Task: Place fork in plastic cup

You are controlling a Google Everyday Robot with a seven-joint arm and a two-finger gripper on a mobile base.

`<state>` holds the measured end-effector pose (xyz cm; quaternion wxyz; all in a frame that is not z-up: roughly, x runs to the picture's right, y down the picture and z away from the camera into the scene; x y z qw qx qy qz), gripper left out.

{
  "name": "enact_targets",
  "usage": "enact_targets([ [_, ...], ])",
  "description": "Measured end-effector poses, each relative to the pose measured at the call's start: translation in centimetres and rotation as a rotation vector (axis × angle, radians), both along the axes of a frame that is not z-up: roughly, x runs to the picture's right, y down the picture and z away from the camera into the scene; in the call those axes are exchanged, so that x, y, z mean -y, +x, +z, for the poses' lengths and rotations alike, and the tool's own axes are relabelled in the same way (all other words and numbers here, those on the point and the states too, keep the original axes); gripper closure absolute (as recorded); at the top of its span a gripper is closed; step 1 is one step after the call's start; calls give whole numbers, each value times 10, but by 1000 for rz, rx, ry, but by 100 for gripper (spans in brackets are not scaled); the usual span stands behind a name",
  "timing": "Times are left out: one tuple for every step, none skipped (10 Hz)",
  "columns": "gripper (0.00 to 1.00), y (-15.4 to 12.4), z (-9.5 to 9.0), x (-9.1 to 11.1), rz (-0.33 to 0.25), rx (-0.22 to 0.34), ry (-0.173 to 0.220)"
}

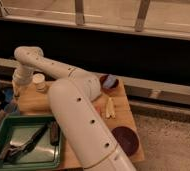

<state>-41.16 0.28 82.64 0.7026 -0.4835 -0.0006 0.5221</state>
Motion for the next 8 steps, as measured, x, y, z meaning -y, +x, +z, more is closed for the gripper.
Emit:
enact_targets([
  [20,-1,0,-1,2,3,-4],
  [20,-1,-1,-1,6,5,-5],
  [20,-1,0,0,7,5,-5],
  [20,0,0,0,7,4,-5],
  [20,0,1,-1,7,4,-6],
  [20,0,1,-1,7,4,-6],
  [20,0,1,-1,7,4,-7],
  [20,-1,0,-2,6,4,-7],
])
